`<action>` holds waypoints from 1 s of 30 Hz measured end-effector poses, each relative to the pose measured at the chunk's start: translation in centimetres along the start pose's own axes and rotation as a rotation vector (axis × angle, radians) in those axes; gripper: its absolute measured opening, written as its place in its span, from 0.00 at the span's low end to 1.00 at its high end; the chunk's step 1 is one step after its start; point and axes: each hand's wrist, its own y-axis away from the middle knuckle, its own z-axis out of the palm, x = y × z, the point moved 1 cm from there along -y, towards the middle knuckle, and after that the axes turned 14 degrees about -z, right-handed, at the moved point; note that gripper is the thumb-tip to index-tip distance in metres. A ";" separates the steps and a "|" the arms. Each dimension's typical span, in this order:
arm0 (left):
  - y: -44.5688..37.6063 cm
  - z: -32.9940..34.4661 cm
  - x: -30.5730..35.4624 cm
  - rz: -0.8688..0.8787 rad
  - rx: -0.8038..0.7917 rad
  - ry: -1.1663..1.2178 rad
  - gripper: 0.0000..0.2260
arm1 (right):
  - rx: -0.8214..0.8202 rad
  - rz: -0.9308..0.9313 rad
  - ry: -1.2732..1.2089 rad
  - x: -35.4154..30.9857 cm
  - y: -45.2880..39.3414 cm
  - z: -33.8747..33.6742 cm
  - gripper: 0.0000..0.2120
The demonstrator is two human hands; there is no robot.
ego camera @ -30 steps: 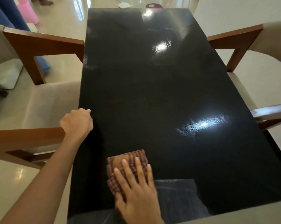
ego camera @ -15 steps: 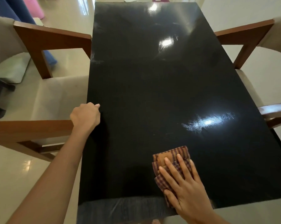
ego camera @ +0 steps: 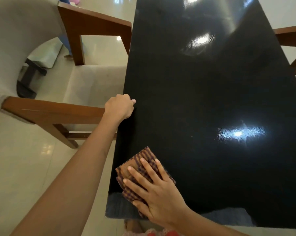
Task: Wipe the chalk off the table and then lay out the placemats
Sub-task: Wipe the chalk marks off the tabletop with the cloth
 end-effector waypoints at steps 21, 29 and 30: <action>0.4 0.3 -0.3 0.026 -0.006 -0.047 0.14 | -0.079 -0.402 0.151 0.2 -6.2 -0.8 0.26; 0.4 0.4 0.0 0.002 0.011 -0.124 0.17 | -0.092 -0.366 0.169 -0.3 -5.2 -0.9 0.26; 0.5 0.4 0.2 0.002 0.010 -0.129 0.17 | -0.089 -0.363 0.170 -0.2 -4.5 -0.8 0.26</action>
